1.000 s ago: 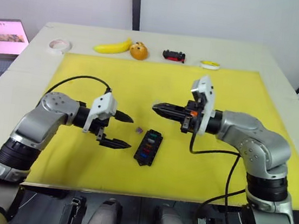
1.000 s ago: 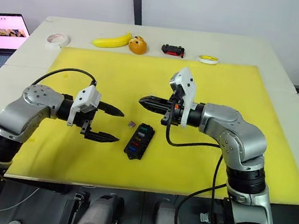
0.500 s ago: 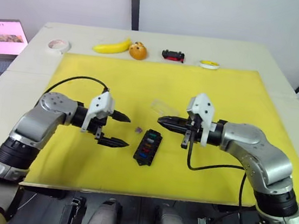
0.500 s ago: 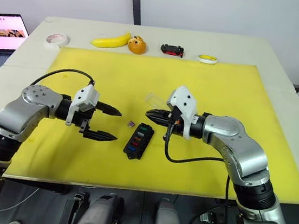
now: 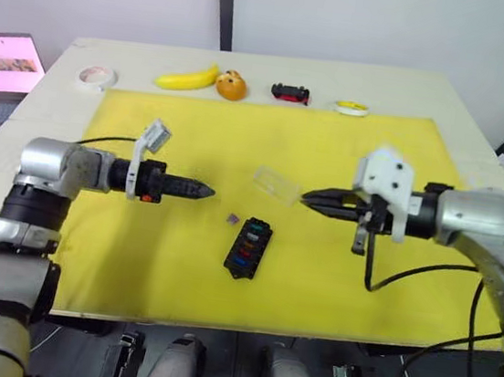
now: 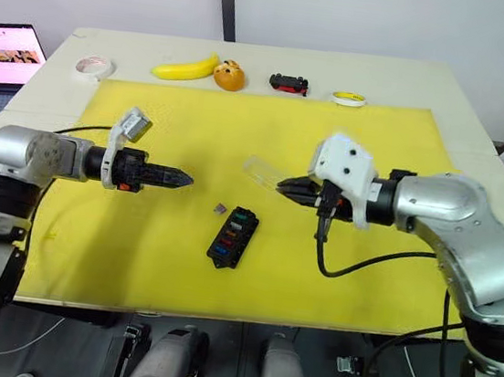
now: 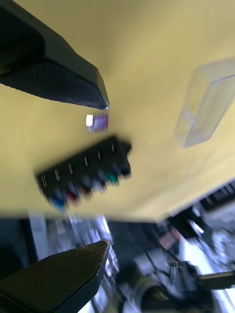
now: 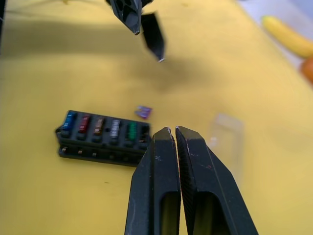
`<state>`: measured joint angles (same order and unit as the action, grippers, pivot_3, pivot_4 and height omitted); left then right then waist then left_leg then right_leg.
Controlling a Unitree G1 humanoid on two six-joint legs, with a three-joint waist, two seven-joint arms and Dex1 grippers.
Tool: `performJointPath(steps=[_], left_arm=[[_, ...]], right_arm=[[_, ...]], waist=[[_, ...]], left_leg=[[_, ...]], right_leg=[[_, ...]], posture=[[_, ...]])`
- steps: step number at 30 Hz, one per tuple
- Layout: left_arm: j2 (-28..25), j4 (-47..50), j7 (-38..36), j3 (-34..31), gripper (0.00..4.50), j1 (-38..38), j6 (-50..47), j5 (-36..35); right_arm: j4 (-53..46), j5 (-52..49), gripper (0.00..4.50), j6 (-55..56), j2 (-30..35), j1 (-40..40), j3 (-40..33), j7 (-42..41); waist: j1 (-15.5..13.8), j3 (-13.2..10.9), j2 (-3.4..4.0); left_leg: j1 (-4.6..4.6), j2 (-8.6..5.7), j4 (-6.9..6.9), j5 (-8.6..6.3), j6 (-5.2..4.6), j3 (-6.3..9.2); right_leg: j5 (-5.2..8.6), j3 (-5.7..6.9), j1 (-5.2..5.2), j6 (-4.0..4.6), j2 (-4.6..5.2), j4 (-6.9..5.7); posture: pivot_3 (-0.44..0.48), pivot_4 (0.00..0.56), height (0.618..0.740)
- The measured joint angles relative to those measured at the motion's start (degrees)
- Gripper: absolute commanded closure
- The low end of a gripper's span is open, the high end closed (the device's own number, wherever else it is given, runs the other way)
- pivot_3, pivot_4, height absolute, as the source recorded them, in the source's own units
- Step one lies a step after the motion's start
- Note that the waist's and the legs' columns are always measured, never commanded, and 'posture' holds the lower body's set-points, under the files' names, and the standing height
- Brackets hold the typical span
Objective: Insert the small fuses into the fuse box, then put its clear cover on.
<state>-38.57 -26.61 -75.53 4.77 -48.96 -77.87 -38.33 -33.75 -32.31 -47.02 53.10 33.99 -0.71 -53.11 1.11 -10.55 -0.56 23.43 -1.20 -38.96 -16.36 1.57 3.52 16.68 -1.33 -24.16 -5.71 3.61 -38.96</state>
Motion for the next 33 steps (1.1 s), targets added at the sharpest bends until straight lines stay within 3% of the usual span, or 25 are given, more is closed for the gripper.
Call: performJointPath(steps=[4,9,17,24,33], left_arm=[[2.8,-3.1,4.4,-2.0,0.0,-0.1,-9.5,-1.2],[5.3,-2.6,10.0,-5.8,0.0,0.6,-13.2,-1.8],[9.1,-4.3,14.5,-6.6,0.0,1.1,-9.8,-1.4],[12.0,-9.9,14.5,-5.7,0.0,-1.0,-4.5,0.3],[13.1,-10.2,12.5,-3.6,0.0,-1.2,-2.5,1.3]], right_arm=[[-1.0,-1.3,4.42,-1.6,0.1,0.8,-0.6,1.5],[-2.7,-2.4,4.42,-3.0,0.1,0.8,-0.6,3.6],[-3.7,-3.3,4.42,-3.6,0.1,1.9,-0.6,4.8],[-3.7,-3.9,4.42,-3.8,0.1,2.5,-0.6,5.2],[-3.7,-4.0,4.42,-3.8,0.2,2.6,-0.6,5.7]], waist=[[0.0,0.0,-0.01],[-0.3,0.0,0.0],[-0.6,0.0,0.0],[-1.6,0.0,0.0],[-1.9,0.0,0.01]], left_leg=[[0.01,0.02,0.0,0.0,0.01,0.01],[0.01,0.08,0.0,0.02,0.04,0.0],[0.02,0.04,-0.01,0.05,0.09,-0.01],[-0.01,-0.03,-0.11,0.07,0.13,-0.02],[-0.05,-0.12,-0.15,0.07,0.12,0.0]], right_leg=[[0.0,-0.02,-0.04,0.0,0.02,-0.01],[0.0,-0.06,-0.05,0.0,0.11,-0.02],[0.0,-0.06,-0.05,0.0,0.18,-0.02],[0.0,-0.05,0.08,0.0,0.22,-0.02],[0.0,-0.04,0.2,0.0,0.32,-0.01]], posture=[[0.0,0.15,0.74],[0.0,0.15,0.74],[0.0,0.15,0.74],[0.0,0.15,0.74],[0.0,0.15,0.74]])
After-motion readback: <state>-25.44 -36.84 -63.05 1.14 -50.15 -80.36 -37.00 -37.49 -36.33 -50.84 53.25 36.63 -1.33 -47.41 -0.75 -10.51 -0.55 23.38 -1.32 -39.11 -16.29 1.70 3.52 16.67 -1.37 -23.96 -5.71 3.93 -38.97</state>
